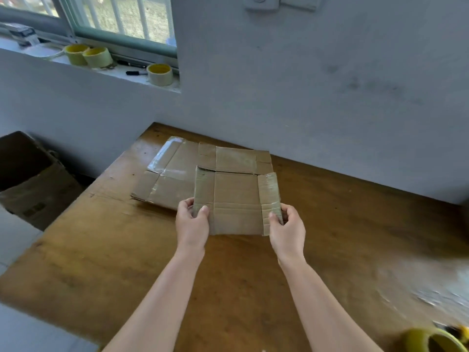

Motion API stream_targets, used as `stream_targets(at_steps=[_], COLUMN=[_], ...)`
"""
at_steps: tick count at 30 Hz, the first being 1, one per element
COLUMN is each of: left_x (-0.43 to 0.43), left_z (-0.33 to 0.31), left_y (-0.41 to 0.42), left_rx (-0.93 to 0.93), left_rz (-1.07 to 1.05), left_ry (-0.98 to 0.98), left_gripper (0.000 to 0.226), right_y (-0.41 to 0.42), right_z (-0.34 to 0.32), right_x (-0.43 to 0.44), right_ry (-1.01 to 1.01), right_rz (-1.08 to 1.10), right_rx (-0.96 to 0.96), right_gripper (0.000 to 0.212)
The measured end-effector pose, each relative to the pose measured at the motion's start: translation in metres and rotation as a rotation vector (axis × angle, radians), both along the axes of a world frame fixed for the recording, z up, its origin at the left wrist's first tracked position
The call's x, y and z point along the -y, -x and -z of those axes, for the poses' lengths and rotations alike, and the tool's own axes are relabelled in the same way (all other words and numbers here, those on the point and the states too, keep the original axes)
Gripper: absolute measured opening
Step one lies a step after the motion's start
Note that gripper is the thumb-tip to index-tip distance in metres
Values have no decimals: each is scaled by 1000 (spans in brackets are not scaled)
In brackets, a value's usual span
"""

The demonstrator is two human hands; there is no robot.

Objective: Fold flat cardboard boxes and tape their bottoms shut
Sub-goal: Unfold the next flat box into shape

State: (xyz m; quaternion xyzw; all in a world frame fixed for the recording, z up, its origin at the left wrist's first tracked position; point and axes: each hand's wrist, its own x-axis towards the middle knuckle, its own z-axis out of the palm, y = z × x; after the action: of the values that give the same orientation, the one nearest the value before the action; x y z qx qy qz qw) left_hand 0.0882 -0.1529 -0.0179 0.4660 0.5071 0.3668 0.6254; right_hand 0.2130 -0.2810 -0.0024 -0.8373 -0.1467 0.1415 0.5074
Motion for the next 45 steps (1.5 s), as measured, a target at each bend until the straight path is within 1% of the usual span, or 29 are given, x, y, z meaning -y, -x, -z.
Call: stream_targets(at_steps=[6, 10, 16, 21, 28, 33, 35, 40, 45], left_x=[100, 148, 199, 238, 293, 346, 369, 416, 437], left_z=[-7, -17, -22, -23, -29, -28, -27, -30, -39], left_y=[-24, -32, -36, -38, -68, -114, -134, -180, -218], left_rx=[18, -8, -49, -60, -64, -67, -80, -109, -141], left_rz=[18, 95, 221, 277, 331, 339, 341, 351, 376], left_ry=[5, -19, -66, -95, -160, -183, -200, -254, -388], left_gripper=[26, 25, 27, 27, 27, 25, 25, 23, 23], right_y=[-28, -36, -28, -24, -49, -99, -123, -172, -206], right_z=[-11, -14, -9, -7, -2, 3, 5, 10, 14], right_x=[103, 157, 217, 259, 318, 371, 395, 441, 466], right_ry=[16, 18, 15, 32, 62, 153, 195, 221, 279], right_rz=[16, 78, 181, 273, 309, 256, 219, 151, 83], right_rx=[59, 73, 65, 63, 42, 19, 6, -38, -82], right_gripper=[11, 6, 5, 7, 8, 12, 18, 26, 32])
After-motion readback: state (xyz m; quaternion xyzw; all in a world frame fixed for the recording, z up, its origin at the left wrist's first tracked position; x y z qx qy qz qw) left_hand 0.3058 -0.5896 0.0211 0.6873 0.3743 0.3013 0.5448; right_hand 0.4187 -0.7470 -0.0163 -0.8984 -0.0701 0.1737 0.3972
